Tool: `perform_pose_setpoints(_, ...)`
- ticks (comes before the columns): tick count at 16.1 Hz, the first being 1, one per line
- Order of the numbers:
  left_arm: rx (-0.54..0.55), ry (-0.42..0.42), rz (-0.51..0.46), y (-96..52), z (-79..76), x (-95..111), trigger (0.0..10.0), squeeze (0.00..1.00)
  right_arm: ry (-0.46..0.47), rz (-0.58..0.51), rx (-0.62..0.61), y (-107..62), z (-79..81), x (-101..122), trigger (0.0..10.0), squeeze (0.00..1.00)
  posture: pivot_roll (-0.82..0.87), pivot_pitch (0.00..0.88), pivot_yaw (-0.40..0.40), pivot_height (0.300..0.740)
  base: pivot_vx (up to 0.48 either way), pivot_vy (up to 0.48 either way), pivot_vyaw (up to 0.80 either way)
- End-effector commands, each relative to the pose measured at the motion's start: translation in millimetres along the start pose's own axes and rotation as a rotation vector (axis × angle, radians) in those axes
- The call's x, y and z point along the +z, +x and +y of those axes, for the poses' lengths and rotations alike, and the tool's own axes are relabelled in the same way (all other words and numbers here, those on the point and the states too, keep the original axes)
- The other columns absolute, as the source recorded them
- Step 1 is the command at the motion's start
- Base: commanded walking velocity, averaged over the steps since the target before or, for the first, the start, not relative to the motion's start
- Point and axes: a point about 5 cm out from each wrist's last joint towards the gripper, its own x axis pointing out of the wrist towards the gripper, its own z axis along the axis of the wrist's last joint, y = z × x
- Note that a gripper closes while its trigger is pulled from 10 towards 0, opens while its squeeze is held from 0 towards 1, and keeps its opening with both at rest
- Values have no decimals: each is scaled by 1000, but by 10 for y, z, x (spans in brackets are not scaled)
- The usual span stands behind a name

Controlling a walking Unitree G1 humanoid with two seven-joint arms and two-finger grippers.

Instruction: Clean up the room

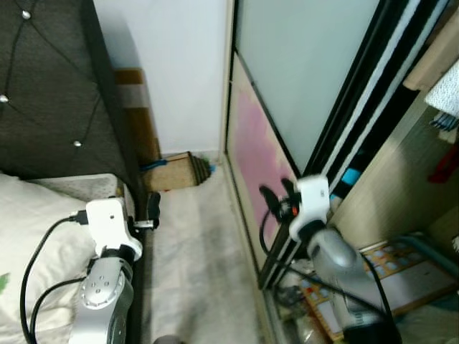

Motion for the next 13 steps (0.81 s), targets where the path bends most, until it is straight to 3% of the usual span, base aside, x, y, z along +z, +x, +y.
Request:
perform_pose_setpoints(1, -24, -1, -13, 20, -35, 45, 10000, 0, -8, 1, -32, 16, -58, -6, 10000, 0, 33, 0, -22, 740, 0, 0, 800)
perform_pose_setpoints(6, -29, 0, -2, 18, -27, 46, 10000, 0, -2, 12, -49, -8, -64, -47, 10000, 0, 31, 0, -17, 740, 0, 0, 800)
perform_pose_setpoints(10, -42, 8, 9, -9, -40, 33, 10000, 0, 22, 30, 32, -47, 24, -81, 10000, 0, 24, 0, -22, 740, 0, 0, 800)
perform_pose_setpoints(13, -40, -2, 8, -18, -46, 26, 10000, 0, 20, 33, 26, -55, 4, -88, 10000, 0, 26, 0, -21, 740, 0, 0, 800)
